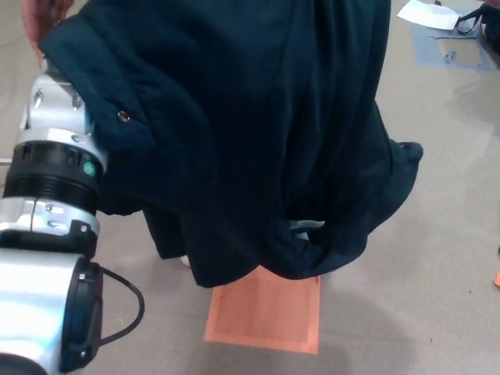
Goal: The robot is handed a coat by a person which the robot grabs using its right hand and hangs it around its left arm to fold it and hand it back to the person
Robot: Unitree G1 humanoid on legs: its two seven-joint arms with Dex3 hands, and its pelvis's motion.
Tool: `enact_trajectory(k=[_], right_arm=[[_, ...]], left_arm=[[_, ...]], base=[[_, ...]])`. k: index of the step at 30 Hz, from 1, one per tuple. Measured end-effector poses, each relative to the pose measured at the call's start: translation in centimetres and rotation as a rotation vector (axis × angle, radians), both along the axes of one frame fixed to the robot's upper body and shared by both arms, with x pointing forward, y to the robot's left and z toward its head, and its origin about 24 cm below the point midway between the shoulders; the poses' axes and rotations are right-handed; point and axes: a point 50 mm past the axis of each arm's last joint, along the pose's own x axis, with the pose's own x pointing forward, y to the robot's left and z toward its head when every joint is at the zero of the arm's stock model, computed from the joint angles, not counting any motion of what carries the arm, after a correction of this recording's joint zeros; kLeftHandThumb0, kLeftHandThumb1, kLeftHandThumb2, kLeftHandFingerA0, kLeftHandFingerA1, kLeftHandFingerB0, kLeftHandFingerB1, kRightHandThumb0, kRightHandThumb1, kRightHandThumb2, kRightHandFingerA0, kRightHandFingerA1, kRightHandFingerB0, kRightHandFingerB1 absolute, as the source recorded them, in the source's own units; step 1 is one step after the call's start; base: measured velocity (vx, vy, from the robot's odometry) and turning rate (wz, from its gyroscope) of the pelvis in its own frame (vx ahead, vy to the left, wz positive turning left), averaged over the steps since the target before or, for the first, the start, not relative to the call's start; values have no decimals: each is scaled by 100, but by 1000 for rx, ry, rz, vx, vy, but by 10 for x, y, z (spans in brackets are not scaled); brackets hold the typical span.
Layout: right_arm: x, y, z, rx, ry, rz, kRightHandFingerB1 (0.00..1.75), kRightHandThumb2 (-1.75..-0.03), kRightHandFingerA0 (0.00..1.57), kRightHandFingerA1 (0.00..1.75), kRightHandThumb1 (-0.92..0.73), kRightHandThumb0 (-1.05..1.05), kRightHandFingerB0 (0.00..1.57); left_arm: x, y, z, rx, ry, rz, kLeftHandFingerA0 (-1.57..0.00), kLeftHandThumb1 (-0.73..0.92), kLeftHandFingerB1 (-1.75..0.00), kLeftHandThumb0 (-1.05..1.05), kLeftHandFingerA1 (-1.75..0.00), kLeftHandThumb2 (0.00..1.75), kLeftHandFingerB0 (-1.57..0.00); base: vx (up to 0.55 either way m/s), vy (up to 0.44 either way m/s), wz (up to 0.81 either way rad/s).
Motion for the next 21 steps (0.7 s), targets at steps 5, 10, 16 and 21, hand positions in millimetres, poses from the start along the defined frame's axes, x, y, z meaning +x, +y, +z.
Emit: enact_trajectory(k=[5,10,16,21], right_arm=[[-11,8,-41,-81,218,-4,30,-110,0,24,-83,-73,11],[-29,10,-72,-206,413,18,23,-115,2,17,-87,-82,8],[-50,9,-94,-388,591,78,17,-114,0,14,-86,-79,0],[-59,5,-102,-552,664,123,16,-115,0,14,-86,-79,0]], left_arm=[[-2,2,-4,2,3,-6,-8,64,-31,-74,-44,98,0],[-4,2,-4,3,-6,-18,-10,66,-35,-73,-42,93,-5],[-6,1,1,0,-25,-38,-16,82,-23,-68,-30,65,-9],[-10,2,13,-23,-76,-61,-7,67,-33,-73,-39,90,-6]], base=[[0,0,0],[0,0,0],[0,0,0],[0,0,0]])
